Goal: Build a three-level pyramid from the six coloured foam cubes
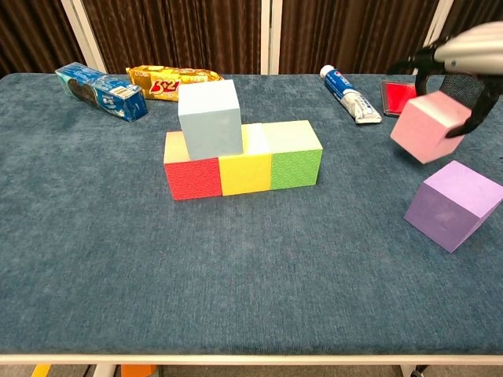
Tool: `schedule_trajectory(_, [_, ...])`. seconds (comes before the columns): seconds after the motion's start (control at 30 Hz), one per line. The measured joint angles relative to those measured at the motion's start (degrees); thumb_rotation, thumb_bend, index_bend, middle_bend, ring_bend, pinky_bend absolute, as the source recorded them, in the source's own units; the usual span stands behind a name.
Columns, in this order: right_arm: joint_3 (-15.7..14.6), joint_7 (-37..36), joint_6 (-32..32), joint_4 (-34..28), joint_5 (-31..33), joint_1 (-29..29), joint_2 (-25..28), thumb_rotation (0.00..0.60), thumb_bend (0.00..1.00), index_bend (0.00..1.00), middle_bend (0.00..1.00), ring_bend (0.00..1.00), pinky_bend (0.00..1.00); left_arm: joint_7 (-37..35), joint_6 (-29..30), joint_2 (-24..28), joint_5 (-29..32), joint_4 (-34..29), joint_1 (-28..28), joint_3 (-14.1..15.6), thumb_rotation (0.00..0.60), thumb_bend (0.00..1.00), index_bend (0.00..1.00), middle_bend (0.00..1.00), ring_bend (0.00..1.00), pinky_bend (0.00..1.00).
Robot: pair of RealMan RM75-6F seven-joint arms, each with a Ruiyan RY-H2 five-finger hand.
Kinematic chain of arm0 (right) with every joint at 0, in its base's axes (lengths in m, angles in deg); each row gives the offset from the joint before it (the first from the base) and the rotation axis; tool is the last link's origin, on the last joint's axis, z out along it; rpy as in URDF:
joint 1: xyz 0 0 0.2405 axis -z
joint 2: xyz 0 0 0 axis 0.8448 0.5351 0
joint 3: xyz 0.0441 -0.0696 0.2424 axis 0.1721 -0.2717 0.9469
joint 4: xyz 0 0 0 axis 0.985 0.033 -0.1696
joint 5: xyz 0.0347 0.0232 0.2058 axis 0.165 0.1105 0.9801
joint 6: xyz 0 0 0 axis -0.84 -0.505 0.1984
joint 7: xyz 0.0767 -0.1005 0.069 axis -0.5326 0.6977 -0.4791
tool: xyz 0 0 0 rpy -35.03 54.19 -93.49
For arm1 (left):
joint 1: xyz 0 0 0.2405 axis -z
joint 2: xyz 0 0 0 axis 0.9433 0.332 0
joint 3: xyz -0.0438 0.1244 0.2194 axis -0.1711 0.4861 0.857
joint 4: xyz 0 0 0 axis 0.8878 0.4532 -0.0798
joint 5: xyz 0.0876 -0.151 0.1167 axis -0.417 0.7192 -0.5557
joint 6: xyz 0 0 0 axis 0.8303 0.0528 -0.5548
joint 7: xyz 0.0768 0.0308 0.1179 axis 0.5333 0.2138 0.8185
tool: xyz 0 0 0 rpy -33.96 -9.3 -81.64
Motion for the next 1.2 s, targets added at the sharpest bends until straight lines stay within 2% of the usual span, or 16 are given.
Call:
schedule_trajectory(0.13, [2.4,1.9,0.7,-8.9,3.2,-0.6,5.1,0.600,0.17,0.00,0.57,0.07,0.00,-1.2,0.7,-0.1,-0.7,0.5,-0.2,0.1,0.600,0.07,0.09,0.11,0.01,0.14])
schedule_trajectory(0.23, [4.8,4.9,2.2,-17.0,8.1,-1.7,9.2,0.600,0.16,0.00,0.59,0.07,0.00,-2.3,1.3,-0.1,-1.3,0.8,-0.3,0.3,0.600,0.07,0.09,0.11,0.01,0.14])
schedule_trajectory(0.4, [7.8,13.3,6.2,-26.3,21.1,-5.6,13.6,0.600,0.16,0.00,0.59,0.07,0.00,-4.4,2.6,0.1,-2.2,1.4,-0.9,0.6,0.600,0.07,0.09,0.11,0.01,0.14])
schedule_trajectory(0.57, [8.2,25.4,7.4,-31.6,37.1,-12.6,14.6,0.600,0.15,0.00,0.59,0.07,0.00,-6.6,4.3,0.1,-3.3,2.6,-1.5,1.0,0.600,0.07,0.09,0.11,0.01,0.14])
schedule_trajectory(0.73, [6.9,36.4,5.1,-35.0,53.8,-21.0,12.5,0.600,0.15,0.00,0.58,0.07,0.00,-8.3,5.8,0.2,-4.2,3.5,-2.3,1.5,0.600,0.07,0.09,0.11,0.01,0.14])
schedule_trajectory(0.9, [5.3,46.3,0.0,-36.7,70.0,-30.7,6.6,0.600,0.14,0.00,0.58,0.07,0.00,-10.1,6.3,0.8,-4.2,4.4,-2.6,1.5,0.600,0.07,0.09,0.11,0.01,0.14])
schedule_trajectory(1.0, [4.7,50.6,-3.7,-36.6,76.2,-35.6,1.4,0.600,0.14,0.00,0.58,0.07,0.00,-11.2,6.6,0.8,-4.2,5.1,-3.0,1.6,0.600,0.07,0.09,0.11,0.01,0.14])
schedule_trajectory(1.2, [4.4,56.1,-9.5,-34.6,82.0,-40.0,-5.7,0.600,0.14,0.00,0.58,0.07,0.00,-12.8,7.5,0.7,-4.5,6.3,-3.5,1.7,0.600,0.07,0.09,0.11,0.01,0.14])
